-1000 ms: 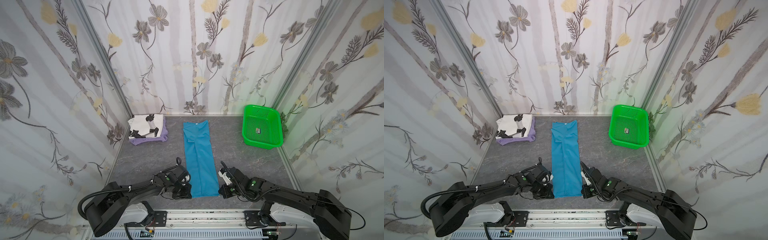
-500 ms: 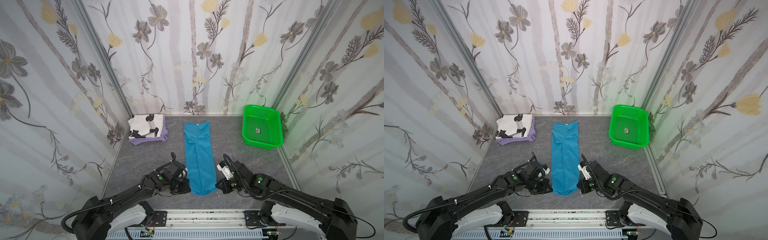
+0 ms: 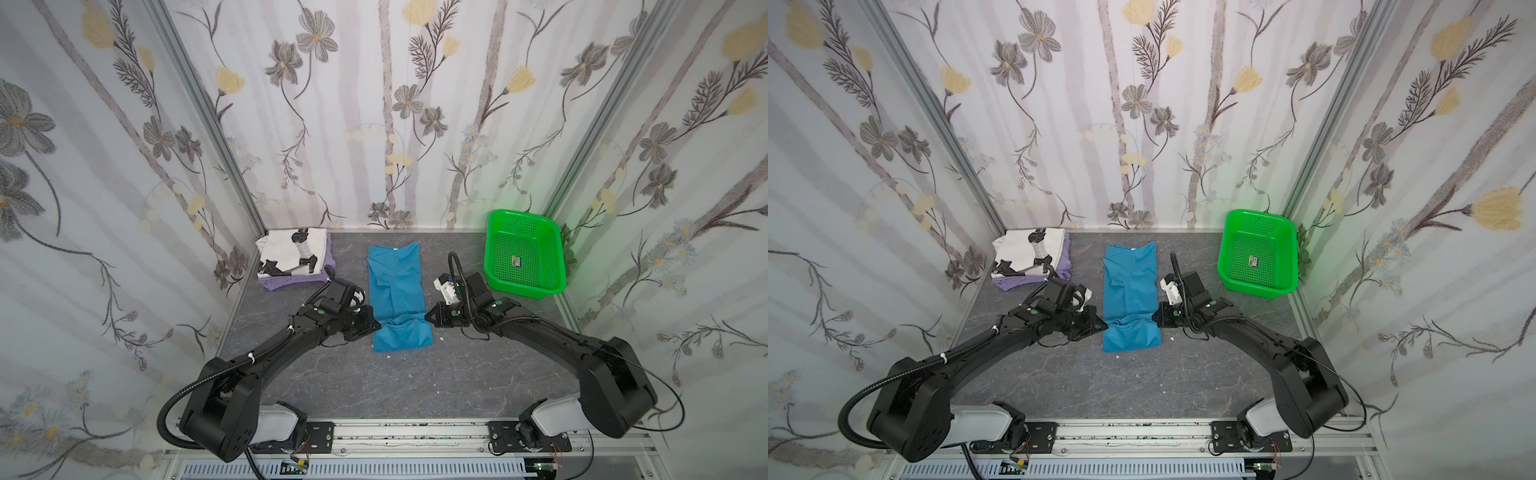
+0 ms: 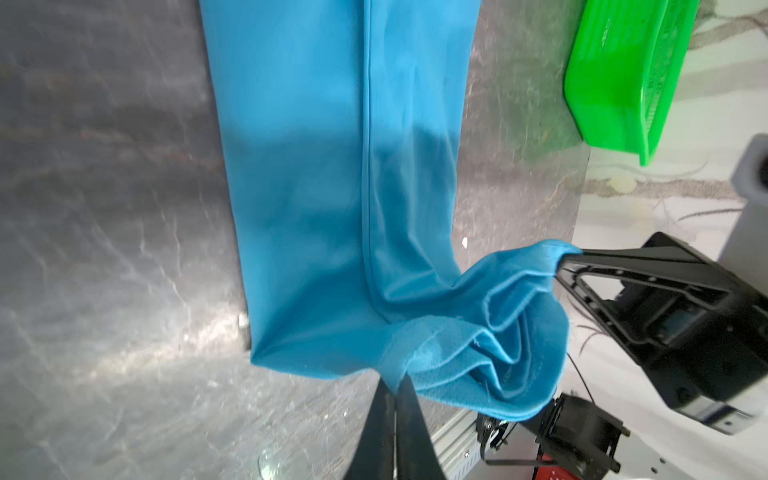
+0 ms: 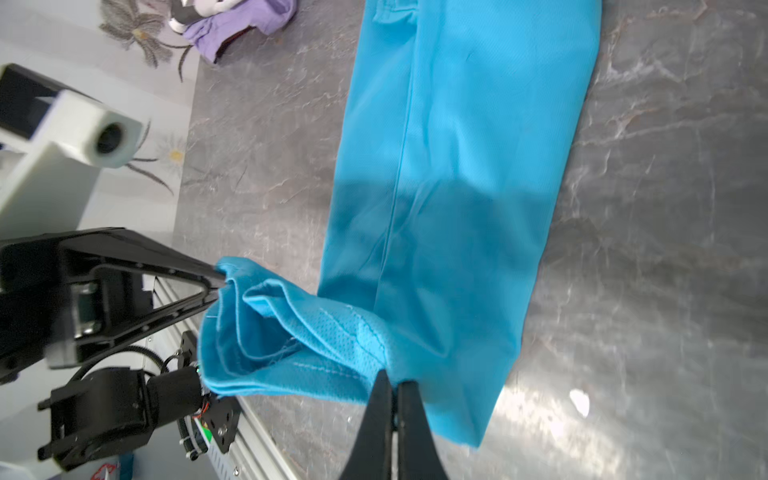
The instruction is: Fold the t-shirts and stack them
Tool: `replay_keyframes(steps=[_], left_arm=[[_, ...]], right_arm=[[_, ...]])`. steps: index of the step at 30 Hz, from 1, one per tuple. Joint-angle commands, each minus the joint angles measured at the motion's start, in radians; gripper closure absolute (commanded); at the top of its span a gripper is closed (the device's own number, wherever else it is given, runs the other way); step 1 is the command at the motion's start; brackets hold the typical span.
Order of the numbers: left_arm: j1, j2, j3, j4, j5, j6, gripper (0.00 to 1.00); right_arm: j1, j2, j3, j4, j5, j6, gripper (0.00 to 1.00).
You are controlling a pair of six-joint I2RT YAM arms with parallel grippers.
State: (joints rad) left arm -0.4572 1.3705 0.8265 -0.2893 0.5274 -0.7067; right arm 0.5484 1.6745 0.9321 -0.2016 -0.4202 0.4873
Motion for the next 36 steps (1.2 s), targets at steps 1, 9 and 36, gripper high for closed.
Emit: replay_keyframes(steps=[1, 9, 36], left_arm=[[0.03, 0.078, 0.07, 0.036, -0.007, 0.033, 1.0], [0.118, 0.319, 0.277, -0.002, -0.003, 0.065, 1.0], [0.222, 0.507, 0.448, 0.049, 0.088, 0.082, 0.0]], right_arm=[[-0.026, 0.106, 0.083, 0.057, -0.043, -0.036, 1.0], [-0.115, 0.312, 0.286, 0.04, -0.075, -0.042, 1.0], [-0.163, 0.395, 0.387, 0.062, -0.016, -0.046, 0.21]])
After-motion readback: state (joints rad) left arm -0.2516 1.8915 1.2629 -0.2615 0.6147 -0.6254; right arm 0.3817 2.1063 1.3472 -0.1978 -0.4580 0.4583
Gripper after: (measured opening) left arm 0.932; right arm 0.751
